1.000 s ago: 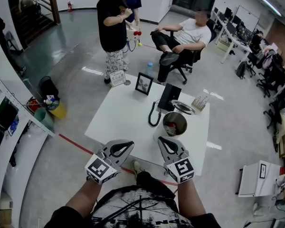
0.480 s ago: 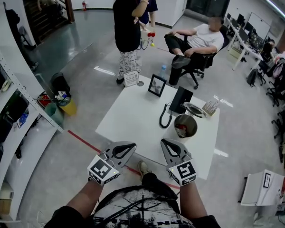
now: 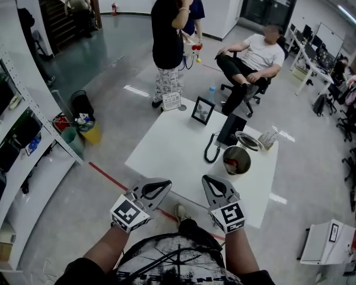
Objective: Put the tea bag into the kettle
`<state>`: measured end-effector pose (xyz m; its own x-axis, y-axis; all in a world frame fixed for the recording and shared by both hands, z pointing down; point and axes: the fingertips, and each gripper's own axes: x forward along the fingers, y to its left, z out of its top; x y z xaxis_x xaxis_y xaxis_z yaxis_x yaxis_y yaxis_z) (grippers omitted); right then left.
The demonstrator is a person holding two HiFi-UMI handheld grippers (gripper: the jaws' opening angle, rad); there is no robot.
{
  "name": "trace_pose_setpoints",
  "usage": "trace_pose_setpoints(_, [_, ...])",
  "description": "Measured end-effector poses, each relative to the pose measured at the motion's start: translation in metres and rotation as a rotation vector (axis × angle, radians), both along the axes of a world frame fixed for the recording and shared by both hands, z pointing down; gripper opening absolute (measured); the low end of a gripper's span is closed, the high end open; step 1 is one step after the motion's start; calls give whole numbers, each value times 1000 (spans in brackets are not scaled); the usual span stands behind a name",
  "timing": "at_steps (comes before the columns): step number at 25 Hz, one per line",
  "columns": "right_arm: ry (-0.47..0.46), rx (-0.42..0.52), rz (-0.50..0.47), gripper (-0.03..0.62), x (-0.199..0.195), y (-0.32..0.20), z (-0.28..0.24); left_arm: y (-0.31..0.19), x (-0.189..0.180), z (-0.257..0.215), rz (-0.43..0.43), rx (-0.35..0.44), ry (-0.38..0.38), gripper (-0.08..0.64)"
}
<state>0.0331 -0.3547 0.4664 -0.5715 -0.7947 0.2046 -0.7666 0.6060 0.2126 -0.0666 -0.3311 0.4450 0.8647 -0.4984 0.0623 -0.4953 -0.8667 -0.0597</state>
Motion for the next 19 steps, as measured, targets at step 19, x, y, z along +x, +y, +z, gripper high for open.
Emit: trace_pose_setpoints(19, [21, 23, -34, 11, -25, 1, -11, 4, -23, -6, -26, 26, 5, 8])
